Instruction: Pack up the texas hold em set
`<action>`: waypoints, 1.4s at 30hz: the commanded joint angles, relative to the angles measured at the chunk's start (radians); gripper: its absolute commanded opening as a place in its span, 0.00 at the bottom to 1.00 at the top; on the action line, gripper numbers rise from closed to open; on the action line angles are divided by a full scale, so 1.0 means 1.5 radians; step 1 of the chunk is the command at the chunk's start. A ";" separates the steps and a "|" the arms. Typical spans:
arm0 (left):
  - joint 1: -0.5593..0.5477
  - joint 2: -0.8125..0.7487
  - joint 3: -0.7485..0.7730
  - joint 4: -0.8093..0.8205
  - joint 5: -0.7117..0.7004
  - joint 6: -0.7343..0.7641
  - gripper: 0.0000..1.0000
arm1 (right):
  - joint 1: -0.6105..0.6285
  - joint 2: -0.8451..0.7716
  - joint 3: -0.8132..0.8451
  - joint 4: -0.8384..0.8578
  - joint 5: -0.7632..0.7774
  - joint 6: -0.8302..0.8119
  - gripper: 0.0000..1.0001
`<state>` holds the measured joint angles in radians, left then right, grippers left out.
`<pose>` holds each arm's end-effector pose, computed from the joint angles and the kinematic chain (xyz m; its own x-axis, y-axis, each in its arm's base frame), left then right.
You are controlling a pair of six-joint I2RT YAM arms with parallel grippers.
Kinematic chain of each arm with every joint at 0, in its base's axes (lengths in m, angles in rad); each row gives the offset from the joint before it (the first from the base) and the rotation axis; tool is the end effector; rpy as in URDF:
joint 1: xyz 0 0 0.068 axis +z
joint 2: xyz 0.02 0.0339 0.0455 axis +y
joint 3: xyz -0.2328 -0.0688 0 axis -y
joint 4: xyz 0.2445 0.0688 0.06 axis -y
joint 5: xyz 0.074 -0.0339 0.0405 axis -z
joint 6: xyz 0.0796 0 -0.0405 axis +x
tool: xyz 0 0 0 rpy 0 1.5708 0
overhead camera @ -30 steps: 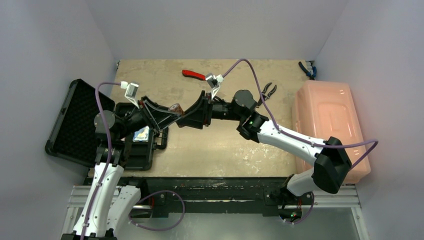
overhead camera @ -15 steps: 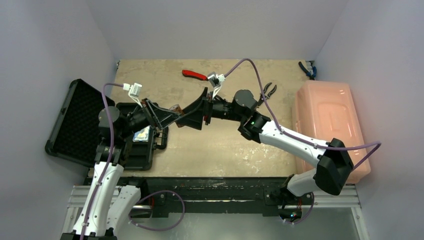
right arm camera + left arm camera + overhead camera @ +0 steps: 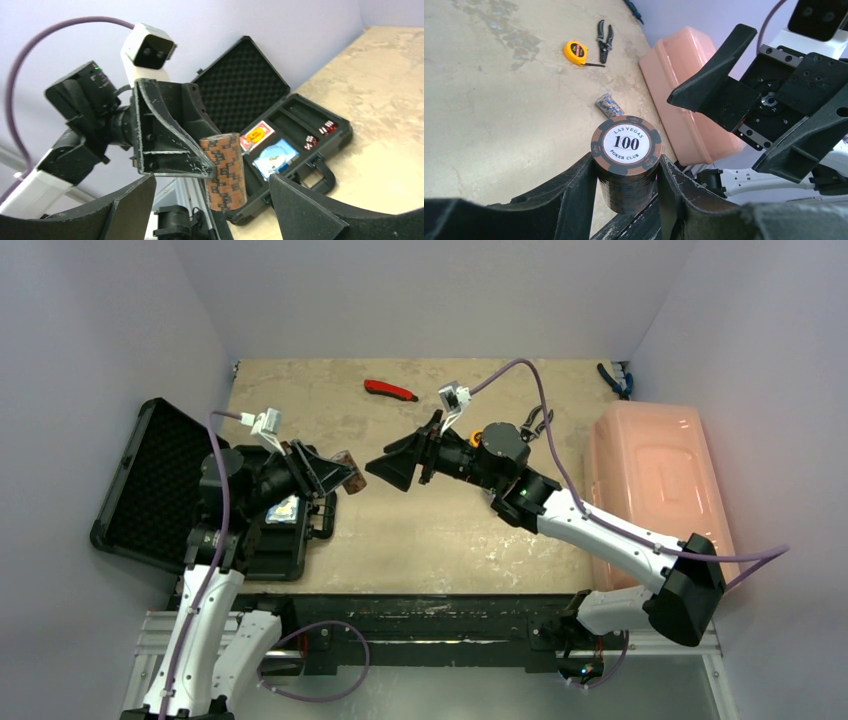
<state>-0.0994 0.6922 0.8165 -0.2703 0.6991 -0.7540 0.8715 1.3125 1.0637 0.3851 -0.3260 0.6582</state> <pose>0.2033 -0.0718 0.3323 -0.5912 -0.4676 -0.6571 0.4181 0.5190 -0.7455 0.2124 0.2921 0.3568 -0.4992 0.3067 -0.8104 -0.7886 0.2267 0.5716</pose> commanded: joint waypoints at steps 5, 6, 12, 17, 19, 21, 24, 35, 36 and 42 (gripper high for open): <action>0.000 0.021 0.079 -0.113 -0.187 0.025 0.00 | 0.004 -0.036 -0.016 -0.074 0.124 -0.025 0.87; 0.000 0.025 0.085 -0.126 -0.208 0.023 0.00 | 0.003 -0.040 -0.019 -0.083 0.137 -0.027 0.87; 0.000 0.065 0.146 -0.256 -0.359 -0.018 0.00 | 0.002 -0.064 -0.039 -0.115 0.187 -0.042 0.87; 0.000 0.062 0.181 -0.364 -0.479 -0.074 0.00 | 0.002 -0.078 -0.044 -0.142 0.210 -0.062 0.87; 0.000 0.031 0.155 -0.357 -0.515 -0.098 0.00 | 0.001 -0.085 -0.049 -0.147 0.216 -0.067 0.87; 0.001 0.000 0.121 -0.313 -0.514 -0.090 0.00 | 0.001 -0.091 -0.057 -0.149 0.216 -0.069 0.87; 0.001 -0.006 0.101 -0.290 -0.524 -0.088 0.00 | 0.000 -0.098 -0.068 -0.150 0.235 -0.071 0.87; 0.003 0.166 0.220 -0.410 -0.685 -0.165 0.00 | -0.005 -0.133 -0.100 -0.176 0.278 -0.085 0.87; 0.004 0.188 0.242 -0.433 -0.705 -0.179 0.00 | -0.006 -0.138 -0.102 -0.180 0.282 -0.087 0.87; 0.023 0.301 0.339 -0.505 -0.757 -0.209 0.00 | -0.010 -0.162 -0.116 -0.206 0.294 -0.088 0.87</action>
<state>-0.0895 1.0912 1.2240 -1.0107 -0.3412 -1.0088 0.8631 1.1057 0.9062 0.0986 0.0750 0.5480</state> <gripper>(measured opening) 0.427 0.869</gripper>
